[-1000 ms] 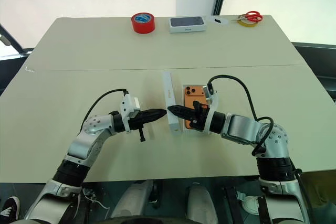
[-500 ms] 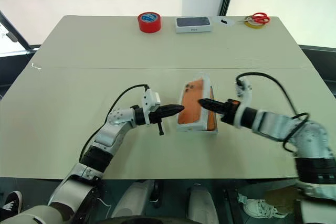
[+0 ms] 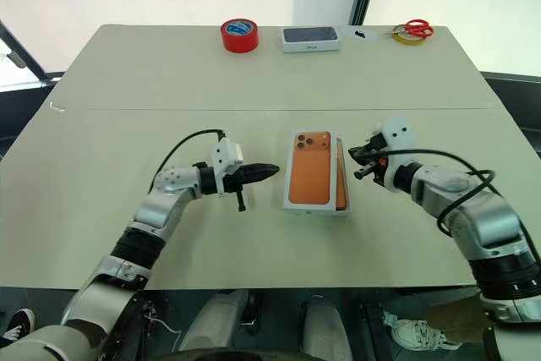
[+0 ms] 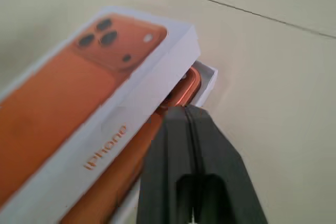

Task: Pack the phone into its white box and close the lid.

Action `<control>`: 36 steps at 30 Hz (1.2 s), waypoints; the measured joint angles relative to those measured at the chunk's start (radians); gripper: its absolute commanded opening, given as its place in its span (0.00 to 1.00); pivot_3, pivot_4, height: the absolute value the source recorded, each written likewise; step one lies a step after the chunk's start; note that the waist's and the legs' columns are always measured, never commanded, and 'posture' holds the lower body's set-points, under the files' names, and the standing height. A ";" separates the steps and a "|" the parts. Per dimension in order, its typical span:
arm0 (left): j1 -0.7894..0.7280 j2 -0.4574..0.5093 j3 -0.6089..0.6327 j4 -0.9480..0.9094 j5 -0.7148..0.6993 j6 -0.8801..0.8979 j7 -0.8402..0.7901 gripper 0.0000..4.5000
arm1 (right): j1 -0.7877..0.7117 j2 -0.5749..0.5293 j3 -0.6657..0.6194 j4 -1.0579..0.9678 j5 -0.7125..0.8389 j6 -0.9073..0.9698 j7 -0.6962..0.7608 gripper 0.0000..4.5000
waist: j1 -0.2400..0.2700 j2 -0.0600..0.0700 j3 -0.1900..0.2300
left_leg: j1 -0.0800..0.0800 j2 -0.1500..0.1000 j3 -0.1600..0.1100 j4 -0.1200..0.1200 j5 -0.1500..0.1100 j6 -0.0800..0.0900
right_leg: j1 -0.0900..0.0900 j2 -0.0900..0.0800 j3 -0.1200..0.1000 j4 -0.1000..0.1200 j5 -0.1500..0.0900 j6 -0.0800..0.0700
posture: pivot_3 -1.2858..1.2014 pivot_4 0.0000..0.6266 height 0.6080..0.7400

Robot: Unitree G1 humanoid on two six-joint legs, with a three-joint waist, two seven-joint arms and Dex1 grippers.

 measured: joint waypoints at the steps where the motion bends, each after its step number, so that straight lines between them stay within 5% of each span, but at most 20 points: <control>1: -0.004 0.007 -0.002 0.017 0.017 -0.003 0.002 0.00 | 0.000 0.000 0.014 0.004 -0.049 -0.026 0.006 0.01 | 0.001 0.000 0.000 | 0.000 -0.001 0.000 0.000 0.000 0.000 | 0.000 0.000 0.000 0.000 0.000 0.000 | 0.52 0.24 0.99; 8: -0.038 -0.037 -0.041 0.096 0.084 -0.026 0.006 0.00 | 0.001 0.010 0.038 0.024 -0.222 -0.087 0.078 0.01 | 0.003 0.000 0.000 | 0.001 -0.002 0.000 0.000 0.000 0.000 | 0.001 -0.001 0.000 0.000 0.000 0.000 | 0.52 0.24 0.99; 36: -0.081 -0.137 -0.074 0.117 0.089 0.005 0.003 0.00 | 0.090 0.013 -0.011 -0.044 -0.399 -0.099 0.246 0.01 | 0.000 0.000 0.000 | 0.001 -0.002 0.000 0.001 0.000 -0.001 | 0.001 -0.001 0.000 0.002 0.000 0.000 | 0.52 0.24 0.99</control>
